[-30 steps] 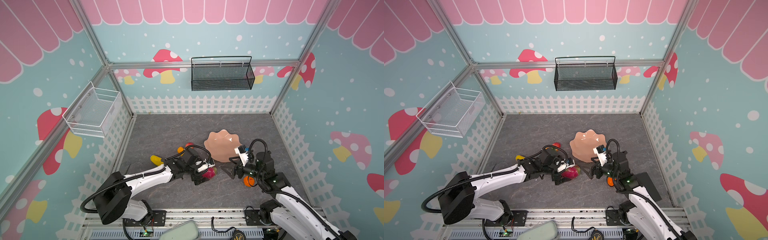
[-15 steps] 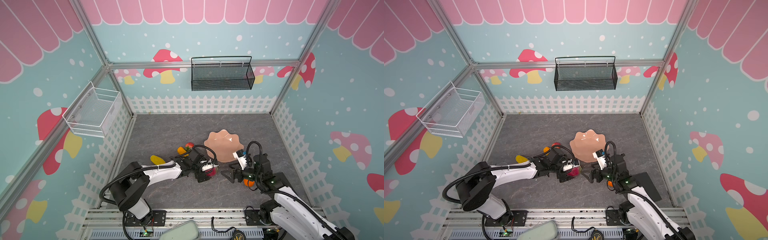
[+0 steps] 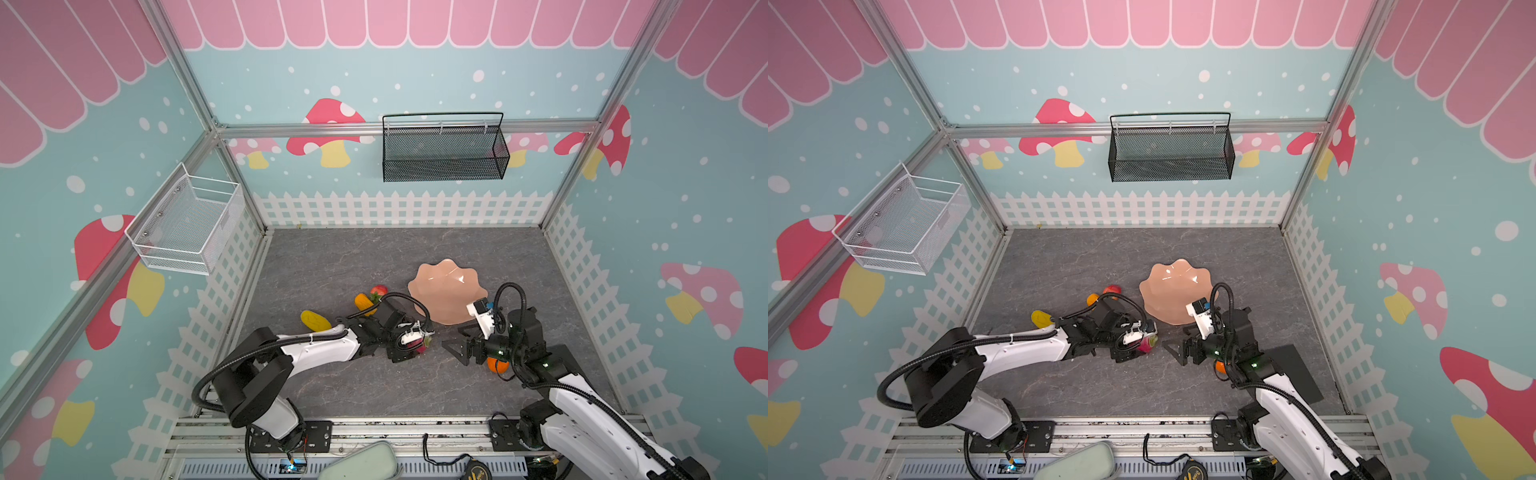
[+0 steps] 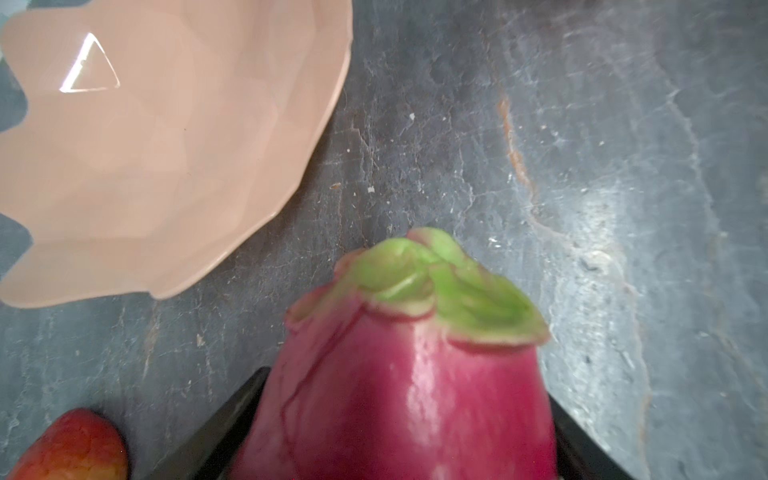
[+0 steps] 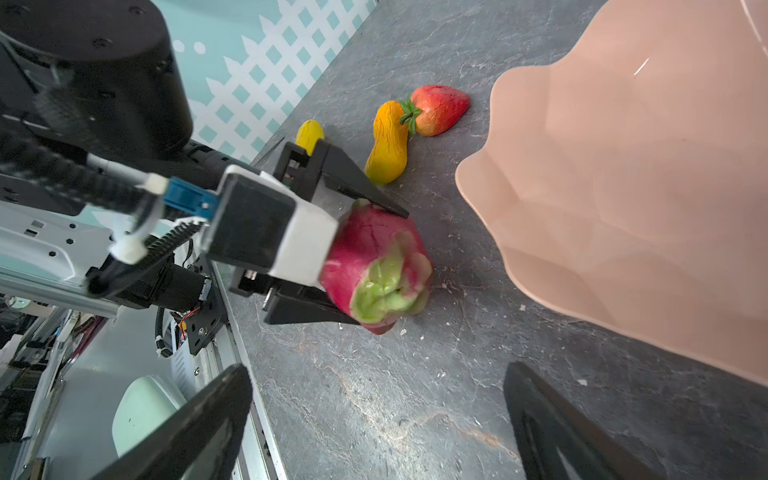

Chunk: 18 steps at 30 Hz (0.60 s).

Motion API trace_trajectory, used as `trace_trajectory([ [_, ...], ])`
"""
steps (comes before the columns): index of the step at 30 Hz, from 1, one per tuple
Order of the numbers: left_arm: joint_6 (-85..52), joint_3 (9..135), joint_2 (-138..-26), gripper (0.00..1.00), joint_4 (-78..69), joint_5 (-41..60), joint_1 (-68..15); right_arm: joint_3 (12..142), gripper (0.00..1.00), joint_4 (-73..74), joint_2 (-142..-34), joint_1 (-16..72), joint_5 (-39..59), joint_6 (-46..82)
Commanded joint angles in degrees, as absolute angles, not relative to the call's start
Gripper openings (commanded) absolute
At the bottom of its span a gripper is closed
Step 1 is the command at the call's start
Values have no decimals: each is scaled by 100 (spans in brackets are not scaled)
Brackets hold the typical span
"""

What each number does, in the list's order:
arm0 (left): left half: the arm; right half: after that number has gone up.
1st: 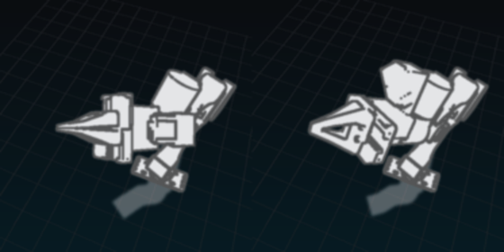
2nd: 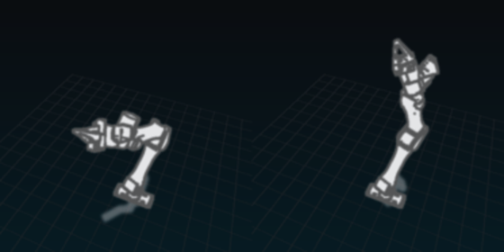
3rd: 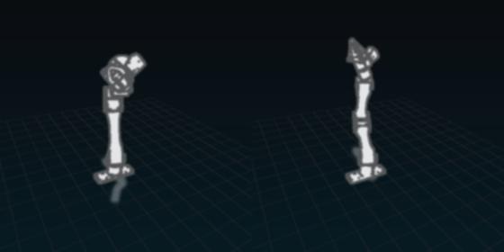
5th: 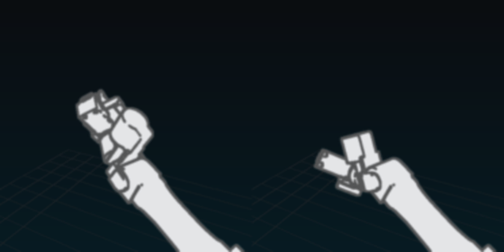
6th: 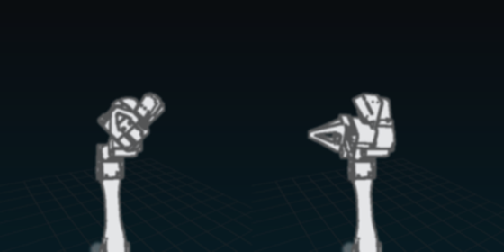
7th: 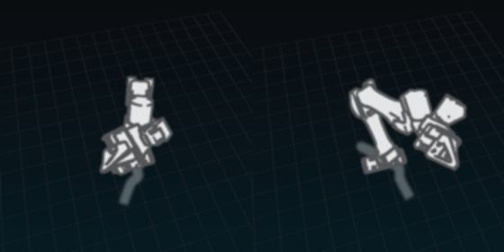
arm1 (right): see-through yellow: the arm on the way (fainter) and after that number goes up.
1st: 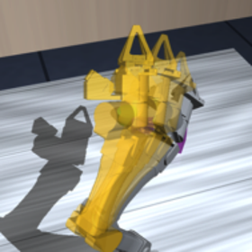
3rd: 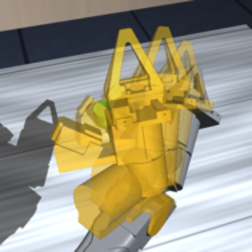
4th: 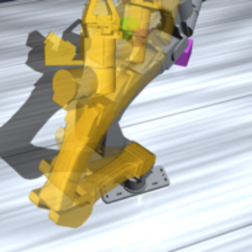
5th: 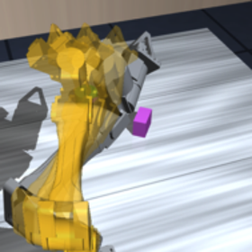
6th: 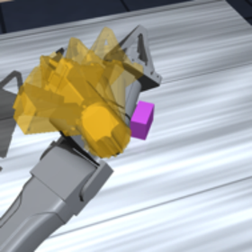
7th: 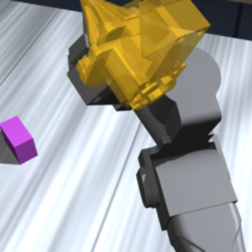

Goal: Place and organize the fake fruits in the fruit bowl
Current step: 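Grasp the pink dragon fruit with the left gripper and lift it, then carry the dragon fruit over the pink bowl and release it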

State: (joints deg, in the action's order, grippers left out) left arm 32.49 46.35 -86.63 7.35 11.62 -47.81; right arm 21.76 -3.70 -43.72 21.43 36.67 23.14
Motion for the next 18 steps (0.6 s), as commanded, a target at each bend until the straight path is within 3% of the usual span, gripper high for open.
trace_trajectory([
  [1,3137,4796,-8204,69,1002,1630,-4750,2446,98,-431,-4298,2162,3440,2385],
  [8,2337,5541,-8307,67,375,1724,-4614,3109,98,-416,-4539,2021,2462,2478],
  [18,1642,8191,-10766,66,572,610,-4615,3144,98,131,-4834,1246,2295,2924],
])
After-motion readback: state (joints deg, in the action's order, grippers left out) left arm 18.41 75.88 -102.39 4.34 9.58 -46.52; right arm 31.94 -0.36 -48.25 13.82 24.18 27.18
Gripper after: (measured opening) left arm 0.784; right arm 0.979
